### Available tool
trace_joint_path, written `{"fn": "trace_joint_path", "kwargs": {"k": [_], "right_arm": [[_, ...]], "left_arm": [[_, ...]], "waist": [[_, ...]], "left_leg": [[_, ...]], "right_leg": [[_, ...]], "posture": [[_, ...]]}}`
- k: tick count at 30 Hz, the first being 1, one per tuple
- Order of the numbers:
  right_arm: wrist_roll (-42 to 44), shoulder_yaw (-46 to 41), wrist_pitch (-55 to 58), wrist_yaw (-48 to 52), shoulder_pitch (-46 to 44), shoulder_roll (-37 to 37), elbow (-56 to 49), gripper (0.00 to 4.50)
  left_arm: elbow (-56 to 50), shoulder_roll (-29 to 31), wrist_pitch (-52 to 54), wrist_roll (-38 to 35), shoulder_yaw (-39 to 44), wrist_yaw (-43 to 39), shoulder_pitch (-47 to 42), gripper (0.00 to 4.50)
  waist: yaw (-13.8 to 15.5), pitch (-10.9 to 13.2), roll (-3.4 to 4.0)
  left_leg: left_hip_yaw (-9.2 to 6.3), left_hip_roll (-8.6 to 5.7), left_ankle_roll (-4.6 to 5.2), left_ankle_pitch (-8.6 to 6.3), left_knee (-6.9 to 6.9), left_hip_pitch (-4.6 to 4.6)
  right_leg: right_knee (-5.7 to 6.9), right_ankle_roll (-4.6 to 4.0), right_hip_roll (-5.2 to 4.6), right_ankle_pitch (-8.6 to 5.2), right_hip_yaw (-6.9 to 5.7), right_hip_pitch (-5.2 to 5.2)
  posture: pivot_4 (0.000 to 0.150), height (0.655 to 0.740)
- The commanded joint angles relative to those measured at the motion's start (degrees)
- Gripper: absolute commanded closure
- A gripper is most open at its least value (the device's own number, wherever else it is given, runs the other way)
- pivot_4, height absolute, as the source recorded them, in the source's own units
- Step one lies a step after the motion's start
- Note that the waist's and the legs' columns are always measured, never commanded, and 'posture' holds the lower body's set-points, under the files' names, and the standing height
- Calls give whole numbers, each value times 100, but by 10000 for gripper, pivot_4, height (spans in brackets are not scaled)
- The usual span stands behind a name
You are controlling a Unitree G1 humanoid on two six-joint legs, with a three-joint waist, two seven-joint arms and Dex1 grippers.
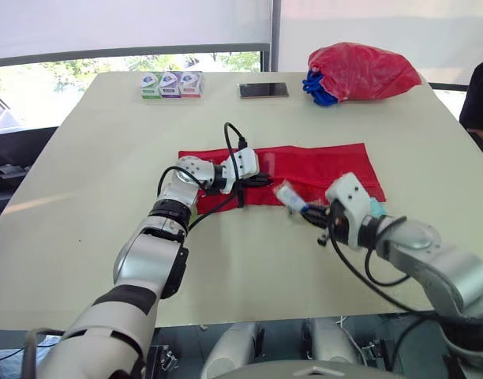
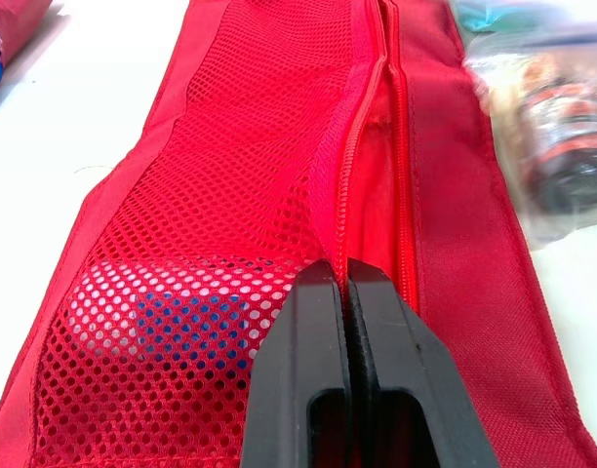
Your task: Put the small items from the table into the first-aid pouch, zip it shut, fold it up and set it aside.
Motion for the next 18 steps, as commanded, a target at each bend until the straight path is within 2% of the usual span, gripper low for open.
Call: {"fn": "trace_joint_path", "kwargs": {"k": [1, 5, 15, 18], "right_arm": [[-300, 145, 353, -236, -297, -173, 355, 44367], [-412, 348, 515, -280, -539, -117, 684, 44367], [-778, 579, 136, -480, -911, 680, 1453, 44367], [-1059, 417, 4, -875, -892, 990, 1724, 44367]], "left_arm": [[-154, -10, -15, -106, 104, -43, -131, 45000], [-176, -47, -13, -116, 107, -48, -144, 45000], [-373, -220, 61, -191, 135, -61, -51, 45000], [-414, -260, 68, -205, 124, -52, -45, 45000]], "waist": [[3, 0, 0], [-28, 0, 0], [-39, -1, 1], [-41, -1, 2]], "left_leg": [[0, -2, 0, 0, 1, -1], [4, -1, 0, 0, 0, -3], [6, 0, 0, 0, 1, -4], [6, 0, 0, 0, 1, -4]], "right_leg": [[1, 0, 0, 0, 0, -1], [6, 0, -7, 0, 6, -10], [9, 0, -9, 0, 8, -12], [15, 0, -4, 0, 8, -12]], "posture": [[1500, 7400], [1500, 7400], [1500, 7400], [1500, 7400]]}}
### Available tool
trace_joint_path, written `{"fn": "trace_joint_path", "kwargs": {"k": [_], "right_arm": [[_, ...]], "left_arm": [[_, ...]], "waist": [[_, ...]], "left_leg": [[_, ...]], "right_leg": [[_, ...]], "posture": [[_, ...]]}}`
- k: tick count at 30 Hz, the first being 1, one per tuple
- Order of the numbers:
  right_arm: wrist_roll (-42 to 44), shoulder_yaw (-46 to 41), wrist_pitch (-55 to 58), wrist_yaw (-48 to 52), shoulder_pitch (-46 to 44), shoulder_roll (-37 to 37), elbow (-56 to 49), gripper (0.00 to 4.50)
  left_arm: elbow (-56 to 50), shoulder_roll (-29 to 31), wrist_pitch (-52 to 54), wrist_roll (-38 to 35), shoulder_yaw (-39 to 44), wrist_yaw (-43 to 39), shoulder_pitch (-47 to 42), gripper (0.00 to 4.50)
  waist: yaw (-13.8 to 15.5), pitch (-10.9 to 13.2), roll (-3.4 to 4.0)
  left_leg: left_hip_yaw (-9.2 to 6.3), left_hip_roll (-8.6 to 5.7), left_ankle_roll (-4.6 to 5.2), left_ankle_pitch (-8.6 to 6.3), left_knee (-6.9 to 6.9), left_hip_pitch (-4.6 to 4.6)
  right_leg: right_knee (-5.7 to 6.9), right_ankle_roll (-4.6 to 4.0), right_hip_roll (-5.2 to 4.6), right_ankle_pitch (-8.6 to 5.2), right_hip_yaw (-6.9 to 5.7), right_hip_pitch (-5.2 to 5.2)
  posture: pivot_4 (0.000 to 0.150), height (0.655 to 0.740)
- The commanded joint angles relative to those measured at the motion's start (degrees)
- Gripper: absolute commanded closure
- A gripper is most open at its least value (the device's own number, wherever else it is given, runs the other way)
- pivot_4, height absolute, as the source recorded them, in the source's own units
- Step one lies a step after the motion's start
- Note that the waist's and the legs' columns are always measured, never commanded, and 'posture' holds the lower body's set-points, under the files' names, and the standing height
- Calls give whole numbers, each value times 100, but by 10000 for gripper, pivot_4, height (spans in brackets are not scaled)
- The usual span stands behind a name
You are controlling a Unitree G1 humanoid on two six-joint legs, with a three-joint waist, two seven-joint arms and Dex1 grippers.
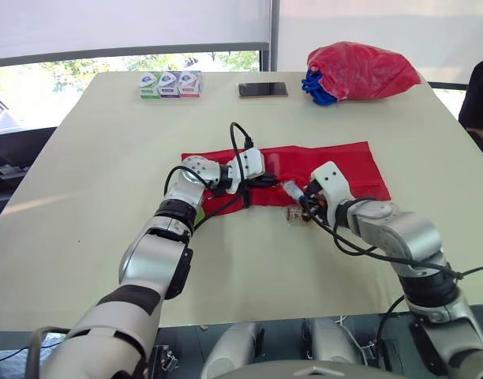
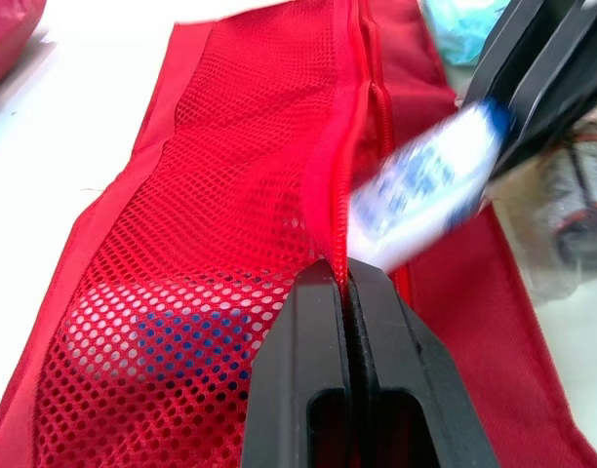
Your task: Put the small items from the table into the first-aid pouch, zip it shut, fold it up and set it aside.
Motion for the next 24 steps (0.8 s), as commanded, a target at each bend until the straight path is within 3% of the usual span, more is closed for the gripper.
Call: {"fn": "trace_joint_path", "kwargs": {"k": [1, 17, 23, 24], "right_arm": [[-273, -198, -243, -393, -74, 267, 178, 44367], [-963, -376, -1920, -993, -846, 1678, 2076, 44367], [-1148, -418, -2233, -1075, -821, 1855, 2245, 44367], [-1155, -420, -2202, -1056, -774, 1843, 2180, 37029]], "left_arm": [[-309, -65, -28, -148, 95, -18, -29, 45000], [-481, -169, -60, -112, -41, -189, 108, 45000], [-484, -165, -66, -109, -35, -177, 138, 45000], [-477, -153, -71, -108, -32, -174, 148, 45000]], "waist": [[0, 0, 0], [-123, -2, 5], [-148, -3, 6], [-146, -3, 6]], "left_leg": [[1, 0, 0, 0, 0, 0], [4, 0, -2, 1, -4, 1], [3, 0, -2, 1, -7, 1], [2, 0, -2, 1, -7, 1]], "right_leg": [[0, 0, 0, 0, 1, -1], [26, -1, 3, 0, 2, -12], [32, -1, 6, 0, 3, -14], [32, -1, 6, 0, 2, -14]], "posture": [[1500, 7400], [1500, 7400], [1500, 7400], [1500, 7400]]}}
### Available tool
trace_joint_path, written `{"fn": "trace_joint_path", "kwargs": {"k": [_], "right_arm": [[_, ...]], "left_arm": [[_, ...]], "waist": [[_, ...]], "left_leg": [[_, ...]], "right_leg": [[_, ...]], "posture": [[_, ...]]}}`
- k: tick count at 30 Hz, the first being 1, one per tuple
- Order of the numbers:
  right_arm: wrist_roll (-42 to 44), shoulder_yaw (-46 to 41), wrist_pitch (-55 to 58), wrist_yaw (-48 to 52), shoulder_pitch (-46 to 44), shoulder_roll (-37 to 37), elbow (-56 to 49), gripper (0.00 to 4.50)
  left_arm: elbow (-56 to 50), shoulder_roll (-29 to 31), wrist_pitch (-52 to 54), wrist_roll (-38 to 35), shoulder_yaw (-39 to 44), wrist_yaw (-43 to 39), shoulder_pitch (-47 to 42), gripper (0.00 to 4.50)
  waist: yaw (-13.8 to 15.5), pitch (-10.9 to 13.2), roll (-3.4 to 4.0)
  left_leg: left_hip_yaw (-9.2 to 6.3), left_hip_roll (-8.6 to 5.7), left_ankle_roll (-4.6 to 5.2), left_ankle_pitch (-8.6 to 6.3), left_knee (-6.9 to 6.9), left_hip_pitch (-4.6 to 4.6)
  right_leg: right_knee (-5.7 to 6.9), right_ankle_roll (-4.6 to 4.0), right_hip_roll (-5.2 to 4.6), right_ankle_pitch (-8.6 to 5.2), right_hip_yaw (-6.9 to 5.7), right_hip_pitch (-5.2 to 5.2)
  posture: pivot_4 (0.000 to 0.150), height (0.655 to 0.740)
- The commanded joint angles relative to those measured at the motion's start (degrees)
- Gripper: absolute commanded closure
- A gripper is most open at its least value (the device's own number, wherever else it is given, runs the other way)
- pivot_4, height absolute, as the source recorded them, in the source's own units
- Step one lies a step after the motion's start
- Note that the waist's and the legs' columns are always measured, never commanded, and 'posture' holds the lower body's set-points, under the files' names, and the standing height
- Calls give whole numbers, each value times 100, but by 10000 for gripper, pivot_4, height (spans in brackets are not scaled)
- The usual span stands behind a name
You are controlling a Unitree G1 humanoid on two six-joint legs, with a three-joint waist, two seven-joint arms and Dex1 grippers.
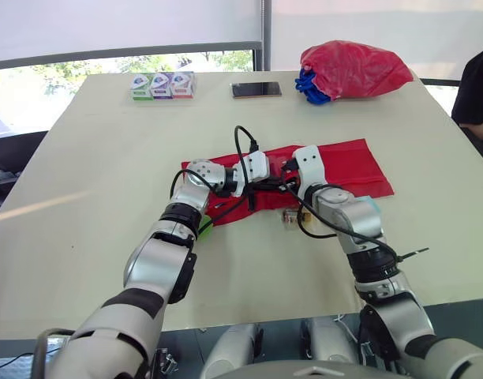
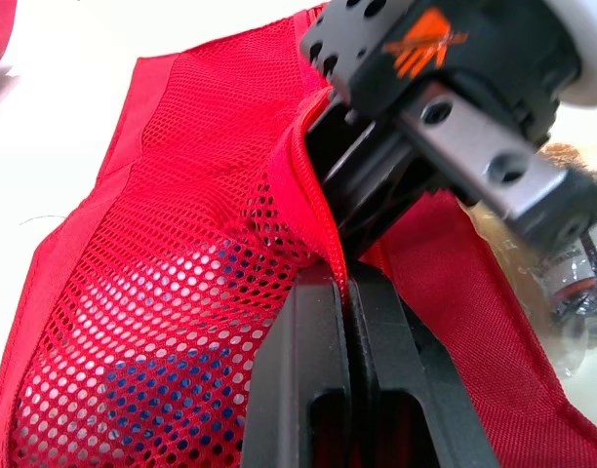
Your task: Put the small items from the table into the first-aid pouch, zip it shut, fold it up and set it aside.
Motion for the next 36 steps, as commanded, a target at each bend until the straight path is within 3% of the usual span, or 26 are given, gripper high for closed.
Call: {"fn": "trace_joint_path", "kwargs": {"k": [1, 6, 14, 19, 25, 29, 33, 36], "right_arm": [[-44, -11, -125, 52, -13, 18, -355, 32479], [92, 181, 435, 456, 308, -247, -989, 11581], [511, 261, 1262, 1222, 786, -981, -2513, 11581], [638, 50, 733, 1757, 1294, -1831, -3594, 11581], [1384, -1275, -299, 2892, 2511, -2885, -4644, 11581], [1807, -2320, -1089, 3846, 3220, -3586, -4502, 11581], [2656, -3478, -1431, 5138, 3645, -4352, -4107, 835], [3223, -4279, -1557, 5897, 3832, -4805, -3743, 835]], "left_arm": [[-228, -24, -77, -46, -8, -39, -4, 45000], [-103, 45, -92, -3, 24, 56, -74, 45000], [107, 91, -115, 57, 65, 238, -275, 45000], [108, 99, -123, 58, 75, 228, -252, 45000], [136, 151, -168, 52, 81, 185, -213, 45000], [175, 166, -203, 57, 79, 181, -195, 45000], [210, 172, -232, 59, 78, 187, -183, 45000], [226, 183, -251, 61, 82, 200, -178, 45000]], "waist": [[4, 0, 0], [-5, -1, 2], [29, -1, 2], [36, -1, 2], [44, -2, 1], [53, -1, 0], [85, -1, 1], [121, -1, 1]], "left_leg": [[0, 0, 0, 0, 0, 0], [0, 0, 0, 0, 0, 0], [1, 0, 0, 0, 1, -2], [-3, -4, 1, -1, 3, -5], [0, -3, 1, -1, 3, -7], [2, -2, 2, -1, 3, -5], [3, 1, 3, -1, 4, -3], [5, 1, 3, -2, 4, 0]], "right_leg": [[0, 0, 0, 0, 0, 0], [0, 0, 2, 0, 1, -1], [-1, 0, 1, 0, 1, -1], [-17, 1, -1, 0, -5, -1], [-36, 1, -2, 0, -6, 1], [-39, 2, -1, 0, -7, 5], [-44, 2, 0, 0, -9, 13], [-46, 2, -2, 0, -8, 19]], "posture": [[1500, 7400], [1500, 7400], [1500, 7400], [1500, 7400], [1500, 7400], [1500, 7400], [1500, 7400], [1500, 7400]]}}
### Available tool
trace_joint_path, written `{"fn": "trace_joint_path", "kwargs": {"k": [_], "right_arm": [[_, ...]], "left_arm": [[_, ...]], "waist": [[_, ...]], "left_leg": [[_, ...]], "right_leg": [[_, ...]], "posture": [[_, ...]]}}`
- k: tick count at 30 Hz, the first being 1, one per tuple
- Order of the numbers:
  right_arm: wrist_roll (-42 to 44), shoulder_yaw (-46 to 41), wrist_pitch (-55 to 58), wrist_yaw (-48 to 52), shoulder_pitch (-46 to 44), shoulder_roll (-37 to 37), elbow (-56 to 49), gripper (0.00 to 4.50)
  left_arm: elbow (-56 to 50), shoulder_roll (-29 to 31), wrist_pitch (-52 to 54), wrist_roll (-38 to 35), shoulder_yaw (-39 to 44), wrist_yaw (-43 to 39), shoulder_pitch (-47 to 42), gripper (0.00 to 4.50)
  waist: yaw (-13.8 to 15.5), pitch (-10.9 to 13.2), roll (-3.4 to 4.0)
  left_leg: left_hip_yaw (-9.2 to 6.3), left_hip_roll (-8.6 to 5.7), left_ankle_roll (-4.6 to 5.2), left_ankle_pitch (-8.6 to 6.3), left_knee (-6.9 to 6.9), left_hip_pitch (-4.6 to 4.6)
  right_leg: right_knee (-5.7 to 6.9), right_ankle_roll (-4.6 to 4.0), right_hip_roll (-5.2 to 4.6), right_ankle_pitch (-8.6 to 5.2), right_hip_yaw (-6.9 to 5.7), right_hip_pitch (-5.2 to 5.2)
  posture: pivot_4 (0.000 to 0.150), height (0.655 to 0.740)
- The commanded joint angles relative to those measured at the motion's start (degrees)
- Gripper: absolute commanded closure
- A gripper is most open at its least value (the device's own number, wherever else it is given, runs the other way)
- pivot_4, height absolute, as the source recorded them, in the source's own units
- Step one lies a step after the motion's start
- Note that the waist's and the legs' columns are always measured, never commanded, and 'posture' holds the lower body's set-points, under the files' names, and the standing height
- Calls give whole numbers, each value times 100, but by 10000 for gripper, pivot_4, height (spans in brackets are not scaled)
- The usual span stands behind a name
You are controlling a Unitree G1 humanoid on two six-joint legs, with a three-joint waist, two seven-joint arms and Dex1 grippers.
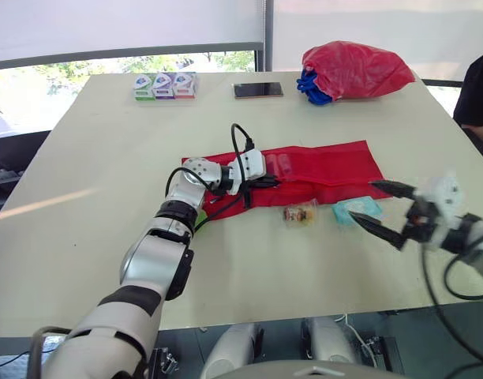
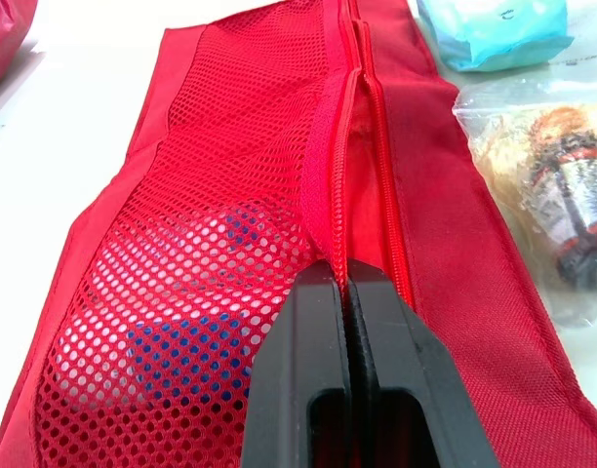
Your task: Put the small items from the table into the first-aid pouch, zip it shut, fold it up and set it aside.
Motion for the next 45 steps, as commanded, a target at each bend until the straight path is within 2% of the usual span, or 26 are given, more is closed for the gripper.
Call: {"fn": "trace_joint_path", "kwargs": {"k": [1, 4, 9, 20, 26, 29, 34, 39, 45], "right_arm": [[665, -934, -236, 868, 128, -430, 239, 835], [842, -1287, -279, 1361, 342, -796, 467, 835], [1078, -1386, -128, 1519, 230, -1243, 667, 835], [1096, -797, -276, 1311, -31, -1157, 640, 835], [612, 602, -390, 876, -474, -905, 522, 835], [-86, 1717, -481, 482, -1064, -622, 679, 835], [-1262, 3015, -823, 39, -1836, -198, 1167, 835], [-2198, 3826, -1137, -185, -2264, 71, 1777, 835], [-2840, 4332, -998, -422, -2767, 486, 2449, 835]], "left_arm": [[-34, 53, -122, -59, 85, 9, -56, 45000], [-26, 64, -131, -59, 88, 11, -52, 45000], [0, 71, -148, -72, 94, -13, -33, 45000], [23, 58, -31, -143, 128, -199, -41, 45000], [70, 23, 121, -130, 126, -273, -100, 45000], [90, -1, 209, -100, 108, -272, -119, 45000], [97, 11, 220, -11, 52, -240, -138, 45000], [52, 15, 138, -54, 84, -316, -116, 45000], [9, 4, 105, -96, 126, -332, -123, 45000]], "waist": [[29, 0, 0], [70, 0, -1], [76, 0, 0], [83, 0, -1], [73, 0, -1], [67, 0, -1], [84, 0, -2], [73, 0, -1], [64, 0, -1]], "left_leg": [[3, 0, 0, 0, 0, 0], [3, 1, 1, -1, 2, 2], [5, 2, 3, -2, 4, 1], [2, 2, 2, -2, 4, -1], [2, 2, 2, -1, 4, 0], [3, 2, 2, -1, 5, -1], [-2, 1, 1, -1, 7, -4], [-3, -2, 1, -1, 9, -5], [-3, -1, 0, 0, 10, -5]], "right_leg": [[0, 0, -2, 0, 2, 1], [1, 0, -6, 0, 2, 2], [1, 1, -22, 0, 2, 4], [-1, 1, -25, 0, -1, 4], [0, 1, -24, 0, -2, 4], [1, 1, -24, 0, -1, 2], [-1, 1, -19, 0, -7, 1], [0, 1, -5, 0, -7, -2], [3, 0, -4, 0, -7, -3]], "posture": [[1500, 7400], [1500, 7400], [1500, 7400], [1500, 7400], [1500, 7400], [1500, 7400], [1500, 7400], [1500, 7400], [1500, 7400]]}}
